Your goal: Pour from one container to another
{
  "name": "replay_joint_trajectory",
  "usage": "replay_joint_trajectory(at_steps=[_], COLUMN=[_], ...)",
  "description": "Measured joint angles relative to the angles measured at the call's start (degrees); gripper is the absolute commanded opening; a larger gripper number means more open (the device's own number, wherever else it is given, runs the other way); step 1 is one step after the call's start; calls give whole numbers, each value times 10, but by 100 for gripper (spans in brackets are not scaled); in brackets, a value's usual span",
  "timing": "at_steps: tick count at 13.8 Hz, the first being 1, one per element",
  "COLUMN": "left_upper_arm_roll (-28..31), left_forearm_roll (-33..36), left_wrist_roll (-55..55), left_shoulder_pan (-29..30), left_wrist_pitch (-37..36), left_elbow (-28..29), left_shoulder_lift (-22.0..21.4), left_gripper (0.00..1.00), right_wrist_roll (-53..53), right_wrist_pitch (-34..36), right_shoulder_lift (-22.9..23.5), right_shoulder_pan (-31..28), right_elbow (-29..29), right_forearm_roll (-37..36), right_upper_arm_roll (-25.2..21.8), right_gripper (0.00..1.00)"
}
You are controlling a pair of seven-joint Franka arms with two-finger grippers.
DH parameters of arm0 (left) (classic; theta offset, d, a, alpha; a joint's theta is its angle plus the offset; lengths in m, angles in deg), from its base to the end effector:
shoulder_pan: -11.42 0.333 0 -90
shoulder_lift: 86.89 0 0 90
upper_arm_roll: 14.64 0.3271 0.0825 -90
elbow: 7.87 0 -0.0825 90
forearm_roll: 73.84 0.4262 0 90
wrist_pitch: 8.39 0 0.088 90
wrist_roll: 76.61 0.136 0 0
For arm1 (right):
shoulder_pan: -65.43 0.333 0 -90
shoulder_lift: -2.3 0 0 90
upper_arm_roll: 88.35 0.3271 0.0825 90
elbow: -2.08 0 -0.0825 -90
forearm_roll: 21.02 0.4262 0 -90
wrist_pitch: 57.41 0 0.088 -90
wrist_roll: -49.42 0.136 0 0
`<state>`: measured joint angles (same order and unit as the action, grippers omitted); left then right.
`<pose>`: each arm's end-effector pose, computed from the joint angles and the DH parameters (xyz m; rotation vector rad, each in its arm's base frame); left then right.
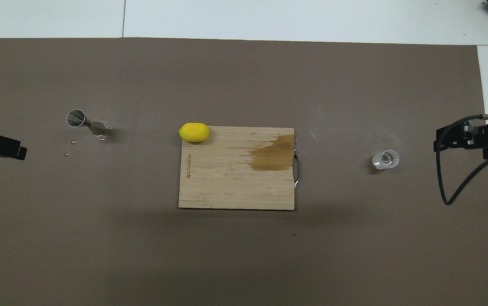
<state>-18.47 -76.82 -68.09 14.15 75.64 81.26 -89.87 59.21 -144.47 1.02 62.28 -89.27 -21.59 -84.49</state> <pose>0.5677 -0.0194 0.6358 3.0791 -0.2658 -0.0524 0.5822 0.0062 0.6034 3.1145 -0.2478 -0.0802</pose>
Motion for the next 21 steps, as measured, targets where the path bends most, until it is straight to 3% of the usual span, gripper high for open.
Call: replay_joint_trajectory(at_steps=[11, 14, 16, 21], left_upper_arm_roll=[0, 1, 15, 134], left_forearm_roll=[9, 5, -31, -193], left_wrist_roll=[-3, -27, -62, -155], left_shoulder_pan=[0, 0, 6, 15], left_wrist_pitch=[0, -4, -11, 3], left_elbow=[13, 24, 32, 45], left_shoulder_lift=[1, 19, 54, 134], left_gripper=[100, 100, 100, 100], right_wrist_roll=[0, 0, 0, 0], right_wrist_pitch=[5, 12, 15, 16], right_shoulder_lift=[17, 18, 18, 18], right_shoulder_pan=[21, 21, 21, 21], right_elbow=[29, 28, 27, 26], right_forearm_roll=[-12, -12, -12, -12], right_upper_arm_roll=[6, 6, 6, 6], right_gripper=[100, 100, 100, 100])
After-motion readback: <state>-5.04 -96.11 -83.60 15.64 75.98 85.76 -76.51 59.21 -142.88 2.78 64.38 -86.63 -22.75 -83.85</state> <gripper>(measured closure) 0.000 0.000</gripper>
